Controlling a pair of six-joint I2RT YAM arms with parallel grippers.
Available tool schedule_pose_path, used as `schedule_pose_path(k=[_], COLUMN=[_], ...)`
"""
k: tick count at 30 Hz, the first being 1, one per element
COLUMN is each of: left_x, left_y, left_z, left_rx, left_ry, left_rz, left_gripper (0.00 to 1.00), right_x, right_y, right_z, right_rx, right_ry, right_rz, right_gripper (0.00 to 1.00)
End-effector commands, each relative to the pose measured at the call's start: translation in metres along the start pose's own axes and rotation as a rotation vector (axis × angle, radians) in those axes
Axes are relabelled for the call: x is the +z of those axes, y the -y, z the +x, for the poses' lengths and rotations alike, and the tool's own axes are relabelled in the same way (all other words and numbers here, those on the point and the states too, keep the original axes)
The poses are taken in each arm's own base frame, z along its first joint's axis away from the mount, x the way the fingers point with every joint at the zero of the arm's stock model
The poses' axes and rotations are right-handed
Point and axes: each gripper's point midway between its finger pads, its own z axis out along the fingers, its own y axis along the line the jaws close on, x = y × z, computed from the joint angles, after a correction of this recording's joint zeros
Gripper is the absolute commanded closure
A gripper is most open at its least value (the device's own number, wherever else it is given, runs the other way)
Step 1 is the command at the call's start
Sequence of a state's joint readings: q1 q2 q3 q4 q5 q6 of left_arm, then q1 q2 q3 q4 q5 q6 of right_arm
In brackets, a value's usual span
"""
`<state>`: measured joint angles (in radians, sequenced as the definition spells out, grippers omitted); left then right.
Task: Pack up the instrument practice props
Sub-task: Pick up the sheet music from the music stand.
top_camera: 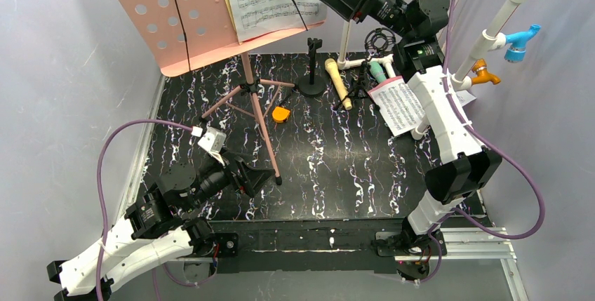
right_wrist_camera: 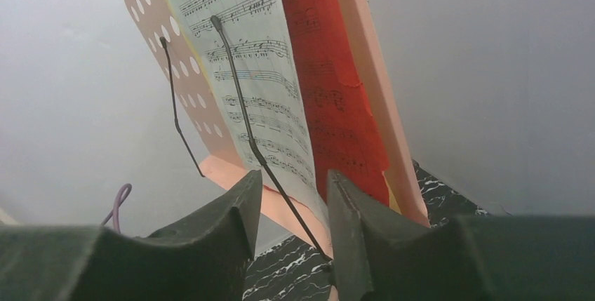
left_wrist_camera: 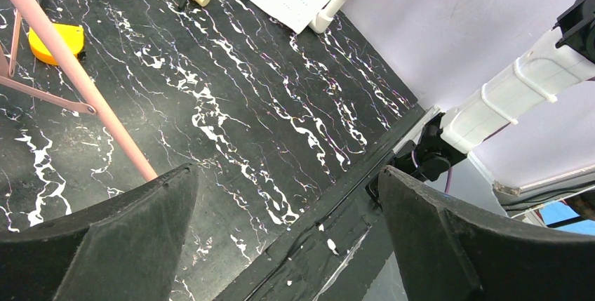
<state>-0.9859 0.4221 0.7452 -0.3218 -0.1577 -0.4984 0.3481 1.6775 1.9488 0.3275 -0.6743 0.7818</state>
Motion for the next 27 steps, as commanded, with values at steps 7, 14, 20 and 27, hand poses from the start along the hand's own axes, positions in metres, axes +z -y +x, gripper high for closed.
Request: schedule_pose_path(k=[7, 14, 20, 27], left_x=[0.001, -0.001, -0.002, -0.004], left_y=[-0.001, -0.001, -0.001, -0.001], left_z=[0.000, -0.002, -0.003, -0.005], left_rx=[0.005, 0.008, 0.009, 0.009], left_ry=[0.007, 0.008, 0.012, 0.012], left_rz=[-0.007, -0.008, -0.009, -0.009], left_gripper=[0.00, 0.00, 0.00, 0.00], right_x=[0.000, 0.005, 0.011, 0.018], right_y=[-0.023, -0.020, -0.027, -0.031], right_z=[-0.018, -0.018, -0.013, -0.014], right_rx=[-0.084, -0.132, -0.165, -0.214], right_ry=[0.044, 0.038, 0.029, 0.029], right_rz=[-0.065, -0.075, -0.102, -0.107], right_gripper=[0.67, 0.70, 0.65, 0.66])
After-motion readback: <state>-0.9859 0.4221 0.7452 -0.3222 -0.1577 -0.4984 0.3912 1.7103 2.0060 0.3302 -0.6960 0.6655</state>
